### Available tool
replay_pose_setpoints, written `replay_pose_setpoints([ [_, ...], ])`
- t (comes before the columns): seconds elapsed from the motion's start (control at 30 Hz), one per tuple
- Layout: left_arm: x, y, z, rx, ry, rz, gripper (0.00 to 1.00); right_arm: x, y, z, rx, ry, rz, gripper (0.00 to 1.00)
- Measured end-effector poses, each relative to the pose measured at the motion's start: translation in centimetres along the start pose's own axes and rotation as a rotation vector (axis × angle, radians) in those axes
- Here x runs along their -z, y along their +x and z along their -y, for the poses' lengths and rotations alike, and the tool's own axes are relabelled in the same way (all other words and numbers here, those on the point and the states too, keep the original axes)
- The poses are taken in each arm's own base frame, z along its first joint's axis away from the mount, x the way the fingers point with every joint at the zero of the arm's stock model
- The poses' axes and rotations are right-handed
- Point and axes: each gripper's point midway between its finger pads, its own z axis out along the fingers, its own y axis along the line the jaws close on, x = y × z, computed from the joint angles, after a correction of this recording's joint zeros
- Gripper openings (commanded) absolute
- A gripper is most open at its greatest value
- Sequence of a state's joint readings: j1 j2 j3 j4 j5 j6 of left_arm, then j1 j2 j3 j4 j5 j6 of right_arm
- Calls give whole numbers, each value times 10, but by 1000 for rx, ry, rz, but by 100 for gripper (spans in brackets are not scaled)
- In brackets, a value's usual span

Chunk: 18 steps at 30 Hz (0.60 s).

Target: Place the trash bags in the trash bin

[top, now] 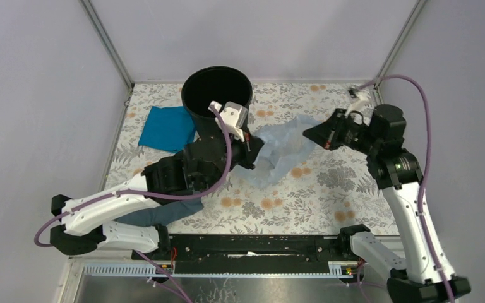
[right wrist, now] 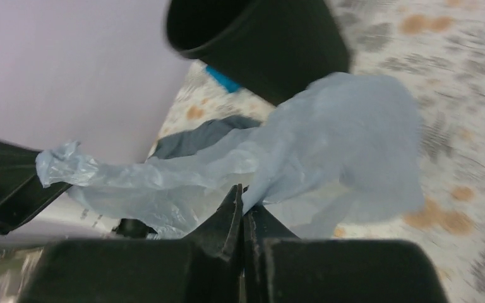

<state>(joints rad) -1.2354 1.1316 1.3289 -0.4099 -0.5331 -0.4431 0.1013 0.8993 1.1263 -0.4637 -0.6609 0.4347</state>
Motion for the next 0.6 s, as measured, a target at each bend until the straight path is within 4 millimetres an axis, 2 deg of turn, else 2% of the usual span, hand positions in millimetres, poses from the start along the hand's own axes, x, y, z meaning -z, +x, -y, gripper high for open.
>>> replay_pose_setpoints([
  [0.1, -5, -20, 31, -12, 72, 48, 0, -16, 6, -51, 72, -126, -86, 3],
  [0.2, -14, -12, 38, -49, 73, 42, 0, -39, 29, -99, 135, -230, -204, 4],
  [0.23, -18, -10, 36, -58, 55, 39, 0, -45, 37, -106, 144, -246, -233, 6],
  [0.3, -20, -8, 28, -61, 11, 41, 0, -55, 49, -105, 147, -225, -270, 9],
  [0.4, -16, -13, 17, -38, -39, 65, 0, -59, 48, -98, 147, -184, -255, 11],
  [0.6, 1, -19, -4, 30, -87, 106, 0, -65, 45, -95, 163, -177, -223, 16],
])
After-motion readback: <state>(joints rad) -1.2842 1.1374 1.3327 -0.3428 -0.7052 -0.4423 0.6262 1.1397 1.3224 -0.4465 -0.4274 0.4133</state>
